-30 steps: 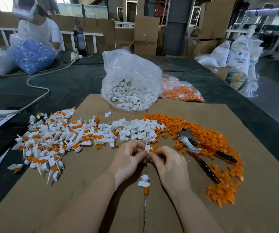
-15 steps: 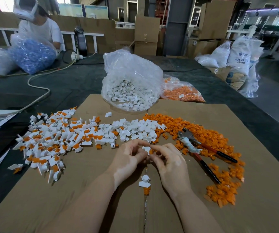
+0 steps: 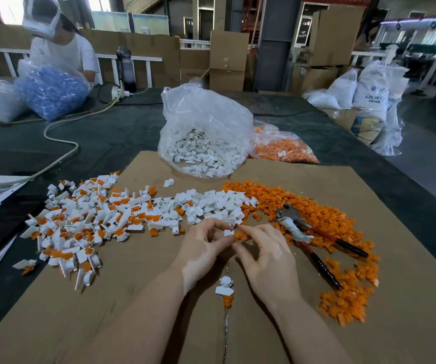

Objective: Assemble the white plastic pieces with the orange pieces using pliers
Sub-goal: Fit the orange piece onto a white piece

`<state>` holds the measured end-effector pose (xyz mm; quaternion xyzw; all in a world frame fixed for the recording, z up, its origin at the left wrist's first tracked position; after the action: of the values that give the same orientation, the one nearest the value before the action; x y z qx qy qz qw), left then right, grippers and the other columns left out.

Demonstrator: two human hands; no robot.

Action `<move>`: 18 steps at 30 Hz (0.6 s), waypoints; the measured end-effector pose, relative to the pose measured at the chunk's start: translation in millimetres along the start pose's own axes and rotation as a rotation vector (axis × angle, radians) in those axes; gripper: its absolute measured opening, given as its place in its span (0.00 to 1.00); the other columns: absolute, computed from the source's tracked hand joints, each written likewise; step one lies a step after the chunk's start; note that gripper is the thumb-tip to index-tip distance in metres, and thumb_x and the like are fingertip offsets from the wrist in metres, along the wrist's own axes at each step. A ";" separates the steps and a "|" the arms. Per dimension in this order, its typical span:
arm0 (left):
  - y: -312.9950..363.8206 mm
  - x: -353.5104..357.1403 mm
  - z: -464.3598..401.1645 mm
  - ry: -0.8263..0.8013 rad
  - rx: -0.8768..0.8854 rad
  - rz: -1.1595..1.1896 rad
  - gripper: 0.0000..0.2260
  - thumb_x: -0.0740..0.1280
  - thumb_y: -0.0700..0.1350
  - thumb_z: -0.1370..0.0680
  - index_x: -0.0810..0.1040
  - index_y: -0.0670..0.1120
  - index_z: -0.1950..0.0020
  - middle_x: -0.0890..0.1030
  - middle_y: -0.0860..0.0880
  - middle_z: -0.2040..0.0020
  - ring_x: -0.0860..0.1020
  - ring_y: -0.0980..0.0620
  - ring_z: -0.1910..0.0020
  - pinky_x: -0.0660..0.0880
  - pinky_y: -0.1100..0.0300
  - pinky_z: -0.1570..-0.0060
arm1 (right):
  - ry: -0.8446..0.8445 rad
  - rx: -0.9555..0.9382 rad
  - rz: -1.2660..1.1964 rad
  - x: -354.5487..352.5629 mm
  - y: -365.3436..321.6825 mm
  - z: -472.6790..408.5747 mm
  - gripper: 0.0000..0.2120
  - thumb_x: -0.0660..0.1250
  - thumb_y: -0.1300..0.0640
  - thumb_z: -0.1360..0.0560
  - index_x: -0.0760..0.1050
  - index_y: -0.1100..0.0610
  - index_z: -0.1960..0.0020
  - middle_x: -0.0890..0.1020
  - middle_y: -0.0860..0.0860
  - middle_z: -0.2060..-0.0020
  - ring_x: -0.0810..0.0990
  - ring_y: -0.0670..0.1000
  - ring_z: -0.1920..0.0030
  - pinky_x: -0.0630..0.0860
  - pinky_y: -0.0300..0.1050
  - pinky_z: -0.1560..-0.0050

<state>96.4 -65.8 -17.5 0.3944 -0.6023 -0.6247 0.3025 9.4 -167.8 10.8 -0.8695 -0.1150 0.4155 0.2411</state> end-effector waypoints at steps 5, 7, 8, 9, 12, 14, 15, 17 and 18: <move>-3.2 0.2 -1.2 0.006 -0.058 0.083 0.06 0.68 0.37 0.25 0.77 0.42 0.49 0.78 0.42 0.65 0.78 0.56 0.69 0.75 0.67 0.67 | -0.026 0.281 0.336 -26.0 28.2 -11.8 0.21 0.63 0.48 0.23 0.69 0.55 0.32 0.74 0.52 0.38 0.70 0.52 0.37 0.63 0.49 0.36; -4.1 -0.2 -2.5 0.018 -0.064 0.087 0.06 0.67 0.37 0.25 0.77 0.42 0.49 0.78 0.42 0.64 0.77 0.57 0.69 0.75 0.68 0.67 | -0.156 0.471 0.562 -35.6 49.2 -12.9 0.25 0.58 0.44 0.22 0.63 0.54 0.29 0.69 0.53 0.33 0.66 0.53 0.33 0.58 0.54 0.32; -3.9 -0.3 -3.0 0.026 -0.066 0.090 0.06 0.67 0.37 0.24 0.77 0.42 0.49 0.78 0.42 0.64 0.77 0.59 0.70 0.74 0.69 0.68 | -0.224 0.541 0.624 -38.8 57.7 -12.5 0.25 0.57 0.44 0.22 0.61 0.54 0.29 0.67 0.54 0.32 0.64 0.55 0.32 0.55 0.58 0.30; -3.6 -0.2 -3.3 0.033 -0.068 0.102 0.06 0.67 0.37 0.24 0.77 0.42 0.48 0.77 0.42 0.64 0.77 0.60 0.70 0.73 0.70 0.69 | -0.285 0.594 0.646 -40.2 64.8 -11.7 0.26 0.57 0.45 0.23 0.60 0.54 0.29 0.65 0.55 0.31 0.62 0.56 0.31 0.51 0.62 0.30; -2.8 0.3 -3.7 0.046 -0.076 0.163 0.05 0.67 0.37 0.25 0.77 0.41 0.49 0.76 0.41 0.64 0.77 0.60 0.71 0.72 0.70 0.71 | -0.378 0.654 0.668 -41.1 74.9 -11.7 0.25 0.57 0.46 0.23 0.59 0.54 0.29 0.64 0.54 0.30 0.59 0.57 0.29 0.46 0.67 0.31; -3.4 -0.7 -3.9 0.058 -0.087 0.180 0.05 0.67 0.37 0.24 0.77 0.41 0.49 0.77 0.42 0.64 0.77 0.59 0.71 0.73 0.69 0.70 | -0.379 0.644 0.711 -42.5 75.2 -13.7 0.23 0.59 0.46 0.23 0.64 0.54 0.32 0.66 0.54 0.33 0.62 0.57 0.31 0.47 0.68 0.32; -4.2 -1.6 -4.0 0.063 -0.095 0.186 0.05 0.67 0.37 0.24 0.78 0.41 0.49 0.78 0.43 0.64 0.77 0.58 0.70 0.73 0.69 0.70 | -0.376 0.642 0.725 -43.1 74.8 -14.3 0.21 0.60 0.45 0.24 0.66 0.54 0.35 0.67 0.55 0.34 0.63 0.57 0.33 0.50 0.67 0.31; -5.4 -3.9 -3.8 0.071 -0.113 0.224 0.06 0.67 0.37 0.25 0.77 0.42 0.48 0.79 0.45 0.65 0.78 0.57 0.69 0.75 0.68 0.68 | -0.350 0.632 0.735 -45.2 72.6 -14.8 0.21 0.62 0.43 0.25 0.69 0.55 0.39 0.68 0.55 0.37 0.65 0.57 0.35 0.57 0.64 0.32; -6.0 -4.7 -3.9 0.071 -0.123 0.256 0.06 0.67 0.37 0.25 0.77 0.42 0.48 0.79 0.46 0.65 0.79 0.57 0.67 0.76 0.67 0.67 | -0.329 0.617 0.736 -46.7 70.5 -15.2 0.21 0.62 0.42 0.26 0.69 0.56 0.40 0.69 0.55 0.38 0.66 0.57 0.37 0.61 0.61 0.34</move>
<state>102.6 -63.2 -22.7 0.3167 -0.5972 -0.6025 0.4243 -8.1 -251.9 13.8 -0.6638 0.2909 0.6188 0.3031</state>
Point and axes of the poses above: each hand's wrist, its own z-axis away from the middle knuckle, its own x-axis out of the palm, y = z × x, the point moved 6 cm from there along -z, towards the middle knuckle
